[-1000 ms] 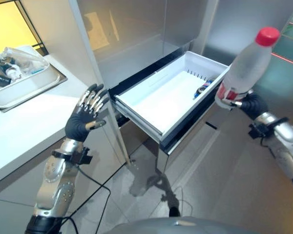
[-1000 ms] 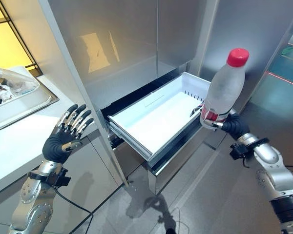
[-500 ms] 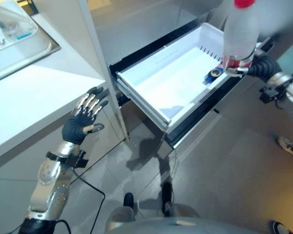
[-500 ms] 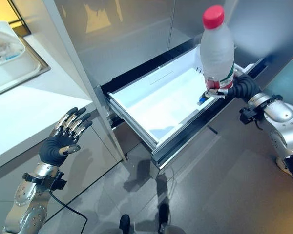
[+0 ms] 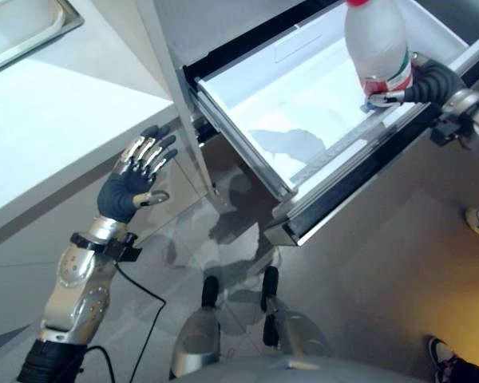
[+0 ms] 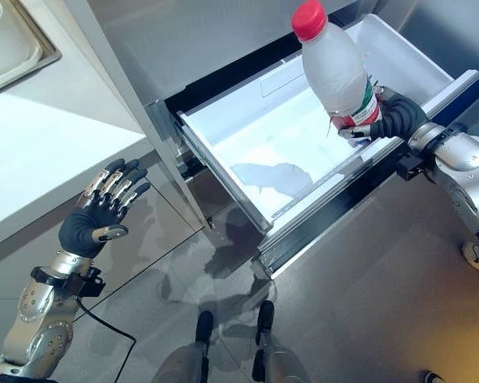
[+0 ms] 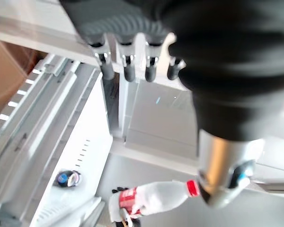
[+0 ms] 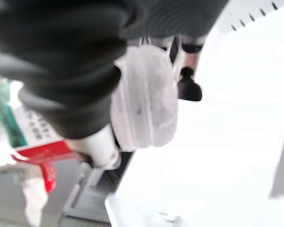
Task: Take the drinks into the refrigerator
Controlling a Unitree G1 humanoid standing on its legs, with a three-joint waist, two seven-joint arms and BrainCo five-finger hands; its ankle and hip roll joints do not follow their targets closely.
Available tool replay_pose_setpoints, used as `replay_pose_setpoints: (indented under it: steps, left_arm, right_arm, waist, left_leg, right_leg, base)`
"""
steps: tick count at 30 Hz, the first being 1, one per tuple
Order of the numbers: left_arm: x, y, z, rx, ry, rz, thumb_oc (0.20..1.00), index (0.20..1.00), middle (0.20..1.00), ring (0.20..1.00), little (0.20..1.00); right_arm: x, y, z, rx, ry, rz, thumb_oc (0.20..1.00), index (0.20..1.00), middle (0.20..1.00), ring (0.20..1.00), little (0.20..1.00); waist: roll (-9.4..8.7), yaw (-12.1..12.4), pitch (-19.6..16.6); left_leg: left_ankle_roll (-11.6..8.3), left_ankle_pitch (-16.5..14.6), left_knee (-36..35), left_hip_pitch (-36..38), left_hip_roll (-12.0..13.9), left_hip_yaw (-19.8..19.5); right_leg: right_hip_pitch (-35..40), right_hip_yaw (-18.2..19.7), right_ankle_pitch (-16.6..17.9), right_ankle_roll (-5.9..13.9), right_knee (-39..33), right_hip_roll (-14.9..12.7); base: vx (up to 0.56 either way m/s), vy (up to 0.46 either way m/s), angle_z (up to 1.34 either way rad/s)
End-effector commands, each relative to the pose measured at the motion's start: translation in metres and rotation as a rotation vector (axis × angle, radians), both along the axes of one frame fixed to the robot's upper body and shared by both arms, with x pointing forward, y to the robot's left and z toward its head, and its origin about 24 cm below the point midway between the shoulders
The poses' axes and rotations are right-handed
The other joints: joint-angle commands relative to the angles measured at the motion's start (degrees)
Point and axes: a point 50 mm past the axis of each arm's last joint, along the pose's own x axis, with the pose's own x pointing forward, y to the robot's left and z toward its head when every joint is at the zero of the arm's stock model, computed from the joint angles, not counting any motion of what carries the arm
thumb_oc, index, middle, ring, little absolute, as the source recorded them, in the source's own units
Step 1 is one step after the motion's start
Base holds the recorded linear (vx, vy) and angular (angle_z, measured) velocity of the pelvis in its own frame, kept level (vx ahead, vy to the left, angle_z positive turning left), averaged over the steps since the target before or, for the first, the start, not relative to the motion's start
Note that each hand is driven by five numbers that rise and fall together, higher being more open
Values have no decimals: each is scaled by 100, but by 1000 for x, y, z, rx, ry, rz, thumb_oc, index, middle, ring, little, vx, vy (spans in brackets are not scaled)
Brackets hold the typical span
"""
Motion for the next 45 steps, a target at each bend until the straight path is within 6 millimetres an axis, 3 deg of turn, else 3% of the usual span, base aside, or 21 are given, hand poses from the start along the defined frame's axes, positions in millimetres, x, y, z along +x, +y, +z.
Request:
replay_pose_setpoints:
  steps: [1,8,12,26,39,42,45]
  left_arm:
    - [-7,-4,15,32,-91,-40,1000,1000,1000,1000,1000]
    - [-8,-6,17,45,-104,-37,1000,1000,1000,1000,1000]
    - [-8,-5,18,50,-106,-28,1000,1000,1000,1000,1000]
    - [-10,-4,25,74,-152,0,1000,1000,1000,1000,1000]
    - [-12,-3,22,80,-144,8,1000,1000,1000,1000,1000]
    - [-12,-3,21,76,-143,8,1000,1000,1000,1000,1000]
    - [-10,-4,22,71,-143,2,1000,1000,1000,1000,1000]
  right_arm:
    - [-19,9,52,-35,-202,83,200,200,200,200,200]
    - [-16,-4,11,-70,-68,36,200,200,200,200,200]
    - [-17,-5,-2,-109,-23,36,200,200,200,200,200]
    - [-37,-11,-26,-136,94,75,200,200,200,200,200]
    - [-77,-45,-72,-65,248,3,200,200,200,200,200]
    - [-80,-47,-78,-44,260,-6,200,200,200,200,200]
    - [-77,-42,-73,-31,236,9,200,200,200,200,200]
  waist:
    - [-243,102,-206]
    - [-286,137,-69]
    - [-279,155,-1]
    - [-418,58,131]
    - [-473,-213,176]
    - [-480,-247,179]
    - [-480,-248,183]
  left_leg:
    - [-240,150,244,-283,8,-445]
    - [-288,210,206,-286,101,-572]
    - [-315,246,169,-286,140,-598]
    - [-353,326,52,-289,255,-763]
    - [-331,233,71,-204,229,-644]
    - [-329,212,92,-204,222,-618]
    - [-328,210,92,-201,229,-609]
  right_leg:
    - [227,-342,-1078,204,694,-91]
    - [139,-379,-1148,156,804,-21]
    - [111,-409,-1175,127,820,13]
    - [-72,-423,-1277,96,1007,120]
    - [29,-420,-1270,96,929,101]
    - [50,-414,-1263,95,908,97]
    - [57,-412,-1265,99,885,101]
  base:
    - [14,-124,4]
    - [6,-72,7]
    - [-5,-58,2]
    - [-5,-32,5]
    - [-4,2,3]
    - [0,0,0]
    - [2,-1,-1]
